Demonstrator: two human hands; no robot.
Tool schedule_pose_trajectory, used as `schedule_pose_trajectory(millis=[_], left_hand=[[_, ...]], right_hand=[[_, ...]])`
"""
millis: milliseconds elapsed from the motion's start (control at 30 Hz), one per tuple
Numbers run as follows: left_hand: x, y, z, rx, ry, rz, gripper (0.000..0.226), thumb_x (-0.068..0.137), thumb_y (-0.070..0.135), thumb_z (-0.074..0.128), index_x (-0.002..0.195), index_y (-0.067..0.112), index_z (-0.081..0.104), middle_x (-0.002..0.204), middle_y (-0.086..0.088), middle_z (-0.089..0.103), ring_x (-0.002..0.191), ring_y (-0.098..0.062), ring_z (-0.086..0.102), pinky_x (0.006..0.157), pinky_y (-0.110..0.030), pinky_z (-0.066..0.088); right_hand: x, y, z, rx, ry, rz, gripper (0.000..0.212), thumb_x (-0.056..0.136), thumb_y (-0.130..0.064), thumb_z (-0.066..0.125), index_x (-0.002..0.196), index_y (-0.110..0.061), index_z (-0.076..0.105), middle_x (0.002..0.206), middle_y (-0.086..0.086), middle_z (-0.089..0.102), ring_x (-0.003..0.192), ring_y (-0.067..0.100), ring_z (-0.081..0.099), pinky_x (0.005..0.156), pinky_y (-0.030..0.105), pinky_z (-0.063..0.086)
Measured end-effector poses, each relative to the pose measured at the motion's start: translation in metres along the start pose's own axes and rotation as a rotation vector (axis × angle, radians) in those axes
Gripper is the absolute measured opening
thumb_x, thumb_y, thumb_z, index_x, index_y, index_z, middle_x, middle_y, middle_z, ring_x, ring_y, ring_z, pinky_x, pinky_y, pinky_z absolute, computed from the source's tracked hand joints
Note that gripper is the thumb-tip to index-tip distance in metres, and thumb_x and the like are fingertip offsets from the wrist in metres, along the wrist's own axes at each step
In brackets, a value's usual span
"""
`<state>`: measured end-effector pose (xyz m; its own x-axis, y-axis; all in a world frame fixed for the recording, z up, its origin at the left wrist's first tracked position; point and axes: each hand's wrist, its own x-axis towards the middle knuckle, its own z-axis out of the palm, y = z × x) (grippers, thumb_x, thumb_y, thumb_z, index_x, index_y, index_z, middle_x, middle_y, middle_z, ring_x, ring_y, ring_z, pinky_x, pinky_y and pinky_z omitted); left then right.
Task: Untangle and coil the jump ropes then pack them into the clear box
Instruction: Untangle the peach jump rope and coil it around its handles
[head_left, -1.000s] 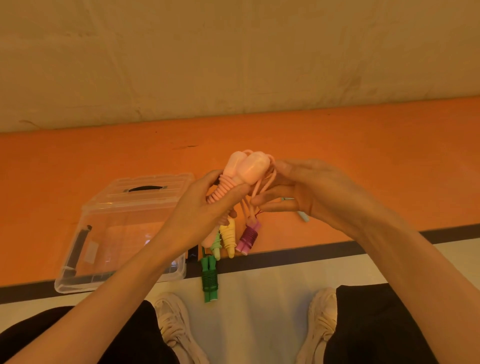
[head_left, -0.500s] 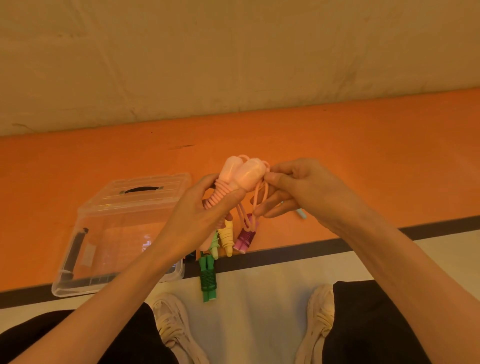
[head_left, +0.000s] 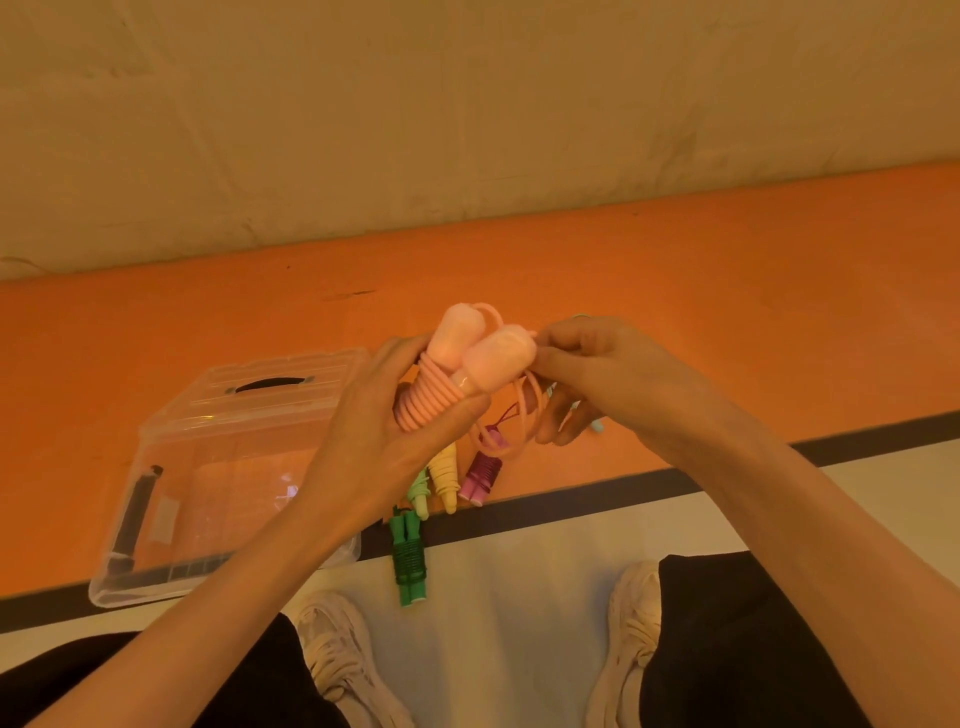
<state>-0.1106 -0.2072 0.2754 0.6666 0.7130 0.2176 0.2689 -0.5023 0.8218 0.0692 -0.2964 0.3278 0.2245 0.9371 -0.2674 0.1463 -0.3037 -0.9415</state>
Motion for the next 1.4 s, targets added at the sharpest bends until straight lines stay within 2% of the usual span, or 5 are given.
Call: schedule_pose_trajectory(millis=[167,467,733,967,1400], left_hand=[[0.006,0.006,-0.009,0.015,0.016,0.12,0.054,0.079,0.052,0.065,0.126,0.029,0.05,0.111,0.009,0.054,0.099,-0.012,0.054,0.076,-0.037,0.049],[0.004,0.009,-0.018,0.304,-0.017,0.382,0.069,0.076,0.057,0.066,0.132,0.022,0.046,0.119,0.016,0.042,0.098,-0.003,0.049,0.074,-0.023,0.045],[0.013,0.018,-0.019,0.295,0.052,0.353,0.077,0.076,0.065,0.061,0.134,0.016,0.049,0.116,0.004,0.049,0.099,-0.006,0.049,0.074,-0.025,0.046],[0.01,0.018,-0.022,0.354,-0.013,0.342,0.077,0.075,0.066,0.062,0.135,0.019,0.049,0.116,0.004,0.051,0.098,-0.01,0.053,0.074,-0.034,0.052],[0.004,0.01,-0.017,0.136,0.022,0.19,0.067,0.074,0.06,0.067,0.131,0.028,0.049,0.113,0.011,0.051,0.101,-0.004,0.053,0.076,-0.024,0.046]], right_hand=[[-0.007,-0.003,-0.02,0.138,-0.144,-0.1,0.016,0.093,-0.004,0.051,0.097,0.001,0.065,0.084,0.012,0.068,0.078,0.022,0.069,0.071,0.024,0.056],[-0.002,0.009,-0.023,0.303,-0.262,-0.03,0.014,0.084,-0.016,0.064,0.074,-0.009,0.072,0.072,0.001,0.063,0.069,0.011,0.056,0.065,0.026,0.044],[0.0,0.0,-0.006,0.456,0.036,-0.159,0.041,0.097,-0.009,0.043,0.064,-0.013,0.066,0.061,-0.006,0.06,0.061,0.006,0.055,0.062,0.02,0.045],[-0.004,0.001,0.0,-0.046,0.226,-0.361,0.032,0.101,-0.016,0.044,0.072,-0.02,0.055,0.059,-0.02,0.056,0.06,-0.008,0.05,0.06,0.006,0.038],[0.001,0.009,-0.008,0.327,0.012,-0.237,0.016,0.083,-0.024,0.065,0.094,-0.013,0.066,0.087,-0.001,0.066,0.085,0.014,0.056,0.08,0.028,0.043]])
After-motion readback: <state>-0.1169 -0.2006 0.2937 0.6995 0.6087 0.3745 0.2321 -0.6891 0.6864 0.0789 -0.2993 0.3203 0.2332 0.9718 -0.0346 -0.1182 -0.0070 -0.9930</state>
